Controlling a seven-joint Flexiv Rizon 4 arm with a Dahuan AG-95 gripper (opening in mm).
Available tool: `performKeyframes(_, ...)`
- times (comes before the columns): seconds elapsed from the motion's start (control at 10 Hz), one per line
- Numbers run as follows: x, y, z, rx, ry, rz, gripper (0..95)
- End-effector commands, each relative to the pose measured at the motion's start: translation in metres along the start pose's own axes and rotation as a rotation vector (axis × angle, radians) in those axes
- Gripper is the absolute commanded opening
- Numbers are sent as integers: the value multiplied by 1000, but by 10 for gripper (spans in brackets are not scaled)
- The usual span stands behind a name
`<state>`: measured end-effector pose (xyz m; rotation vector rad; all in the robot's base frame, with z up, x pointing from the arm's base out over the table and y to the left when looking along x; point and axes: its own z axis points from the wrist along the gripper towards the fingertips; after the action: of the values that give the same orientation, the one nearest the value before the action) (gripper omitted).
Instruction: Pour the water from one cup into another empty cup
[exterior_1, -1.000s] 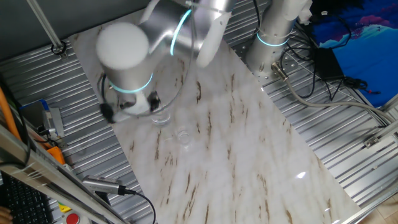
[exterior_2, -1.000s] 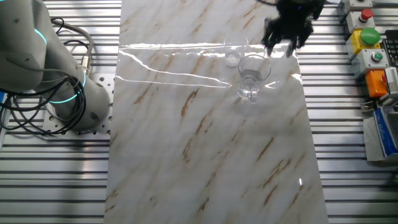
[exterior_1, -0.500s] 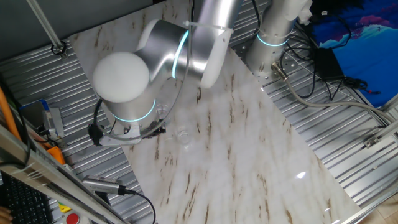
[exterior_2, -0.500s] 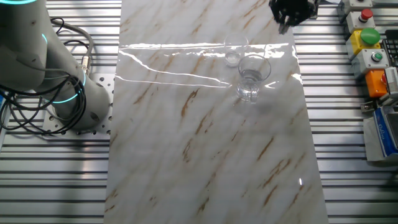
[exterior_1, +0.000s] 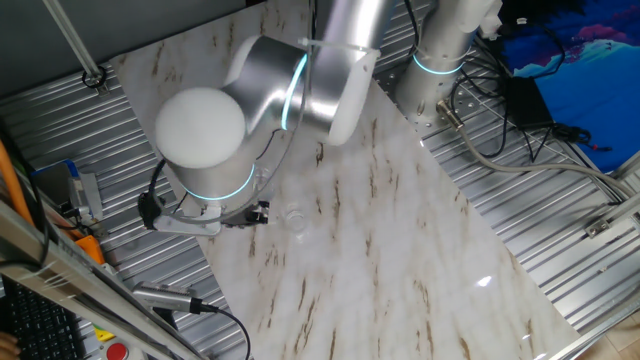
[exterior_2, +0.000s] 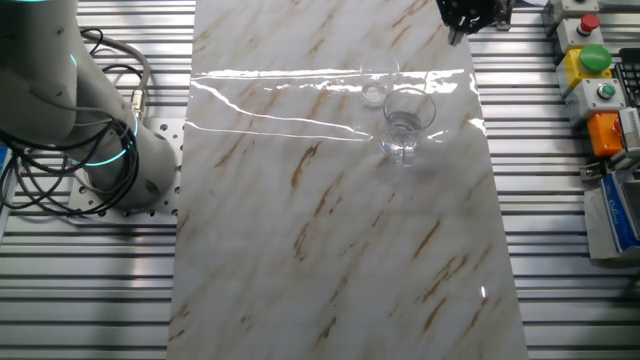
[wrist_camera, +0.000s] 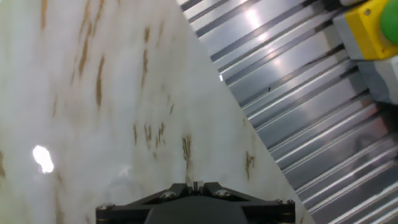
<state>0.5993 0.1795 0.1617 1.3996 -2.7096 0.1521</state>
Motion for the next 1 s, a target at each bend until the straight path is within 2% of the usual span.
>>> performKeyframes(0.1, 36, -20, -6, -34, -37, -11, 0)
performKeyframes(0.2, 47, -26, -5, -39, -44, -17, 0)
performKeyframes(0.4, 84, -45, 4, -51, -66, -59, 0)
performKeyframes(0.6, 110, -57, 15, -60, -83, -97, 0)
performKeyframes(0.8, 130, -67, 24, -63, -91, -141, 0)
performKeyframes(1.0, 142, -78, 29, -58, -89, -195, 0)
